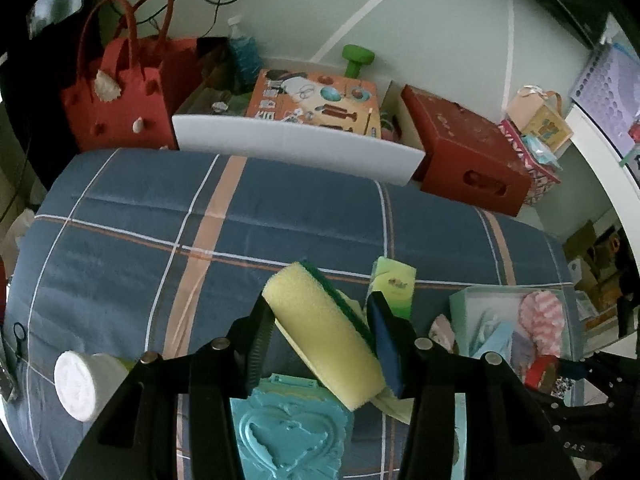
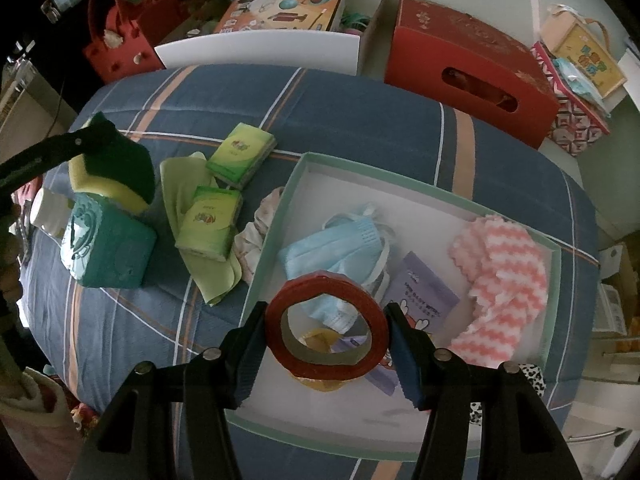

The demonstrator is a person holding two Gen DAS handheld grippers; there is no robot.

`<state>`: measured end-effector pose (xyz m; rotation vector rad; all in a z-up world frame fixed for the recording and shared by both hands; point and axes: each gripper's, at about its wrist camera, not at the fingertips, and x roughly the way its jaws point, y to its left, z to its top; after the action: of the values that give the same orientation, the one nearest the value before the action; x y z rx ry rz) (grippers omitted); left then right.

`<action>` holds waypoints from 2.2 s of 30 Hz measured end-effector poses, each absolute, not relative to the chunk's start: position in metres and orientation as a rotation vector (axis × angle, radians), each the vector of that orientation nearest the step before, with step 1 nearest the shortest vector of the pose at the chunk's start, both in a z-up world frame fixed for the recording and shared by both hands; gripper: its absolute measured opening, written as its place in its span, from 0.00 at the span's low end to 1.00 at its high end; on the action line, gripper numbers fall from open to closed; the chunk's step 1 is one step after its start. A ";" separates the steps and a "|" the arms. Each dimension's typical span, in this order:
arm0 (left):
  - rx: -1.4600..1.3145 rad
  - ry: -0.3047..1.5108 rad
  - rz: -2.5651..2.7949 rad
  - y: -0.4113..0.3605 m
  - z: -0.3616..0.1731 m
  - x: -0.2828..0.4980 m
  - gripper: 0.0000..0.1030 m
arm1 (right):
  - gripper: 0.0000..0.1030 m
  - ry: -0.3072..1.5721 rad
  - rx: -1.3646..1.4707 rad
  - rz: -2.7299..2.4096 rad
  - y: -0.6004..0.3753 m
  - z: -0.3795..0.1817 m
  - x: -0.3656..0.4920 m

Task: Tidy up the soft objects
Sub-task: 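Grasp the yellow-green sponge with the left tool, then carry the sponge and tape ring over the tray and open both tools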

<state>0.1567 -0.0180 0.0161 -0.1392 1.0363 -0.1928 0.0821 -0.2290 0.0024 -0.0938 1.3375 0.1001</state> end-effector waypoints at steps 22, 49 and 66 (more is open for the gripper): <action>-0.063 0.951 -0.524 -0.120 0.042 0.126 0.48 | 0.59 1.303 0.052 -0.147 -0.341 0.015 0.073; -0.041 1.050 -0.635 -0.176 0.009 0.127 0.80 | 0.66 1.408 0.102 -0.233 -0.386 -0.016 0.066; 0.048 1.040 -0.318 -0.098 0.018 0.144 0.83 | 0.78 1.379 -0.054 -0.126 -0.319 0.009 0.068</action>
<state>0.1440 -0.0976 0.0176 0.0477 1.0401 -0.3185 0.0676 -0.3192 0.0093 -0.0543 1.3793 -0.1260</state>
